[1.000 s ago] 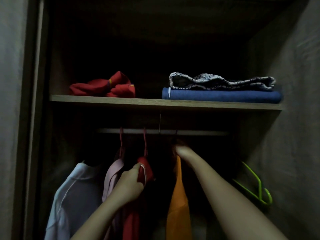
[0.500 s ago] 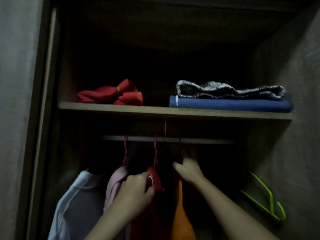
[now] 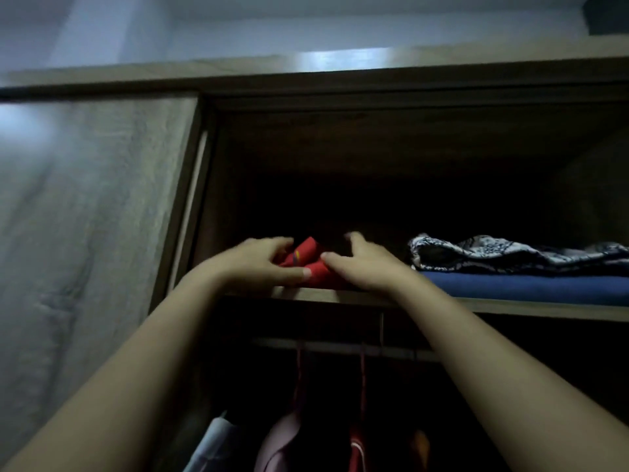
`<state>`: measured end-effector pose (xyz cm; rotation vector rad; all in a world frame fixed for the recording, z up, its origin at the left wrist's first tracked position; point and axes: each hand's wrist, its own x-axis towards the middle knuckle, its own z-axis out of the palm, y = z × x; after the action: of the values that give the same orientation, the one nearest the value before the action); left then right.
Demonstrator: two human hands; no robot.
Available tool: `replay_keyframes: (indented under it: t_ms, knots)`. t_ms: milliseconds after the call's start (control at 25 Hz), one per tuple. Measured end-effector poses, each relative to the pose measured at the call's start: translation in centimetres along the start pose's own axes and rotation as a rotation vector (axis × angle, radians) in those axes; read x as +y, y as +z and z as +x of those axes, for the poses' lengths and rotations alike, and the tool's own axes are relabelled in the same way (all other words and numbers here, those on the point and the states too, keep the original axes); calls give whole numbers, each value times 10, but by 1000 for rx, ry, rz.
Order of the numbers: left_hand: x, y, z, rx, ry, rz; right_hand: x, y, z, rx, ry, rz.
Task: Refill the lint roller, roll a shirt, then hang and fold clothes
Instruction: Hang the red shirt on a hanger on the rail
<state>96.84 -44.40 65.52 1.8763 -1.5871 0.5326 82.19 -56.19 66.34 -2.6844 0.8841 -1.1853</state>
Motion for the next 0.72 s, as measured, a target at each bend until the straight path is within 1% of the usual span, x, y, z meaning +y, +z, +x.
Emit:
replay_keyframes:
  t_ms: [40, 80, 120, 160, 200, 280, 320, 360, 400, 480, 520, 560, 640, 720]
  knots:
    - [-6, 6, 3, -34, -16, 12, -3, 3, 7, -141, 12, 83]
    - [-12, 10, 3, 4, 8, 19, -5, 8, 8, -221, -15, 145]
    - [-15, 12, 2, 95, 36, 26, -7, 12, 7, -229, -57, 175]
    - [-17, 11, -3, 209, 56, -15, -9, 13, 3, -191, -101, 199]
    - [-18, 6, -9, 315, 65, -110, -12, 11, -5, -106, -144, 220]
    - [-11, -10, -21, 514, 127, -334, -21, -5, -26, 159, -229, 245]
    - [-2, -21, -29, 580, 183, -392, -26, -17, -38, 281, -264, 252]
    - [9, -33, -39, 614, 238, -414, -31, -31, -52, 367, -294, 268]
    - [22, -44, -50, 618, 296, -411, -34, -45, -69, 417, -317, 279]
    - [51, -62, -78, 573, 373, -379, -38, -66, -104, 462, -358, 302]
    - [65, -69, -93, 538, 388, -386, -39, -75, -122, 459, -368, 314]
    - [79, -74, -108, 481, 398, -441, -36, -83, -140, 425, -376, 334]
    - [102, -77, -137, 350, 398, -657, -30, -100, -174, 233, -370, 401]
    - [117, -76, -161, 276, 376, -826, -21, -118, -209, -7, -320, 524]
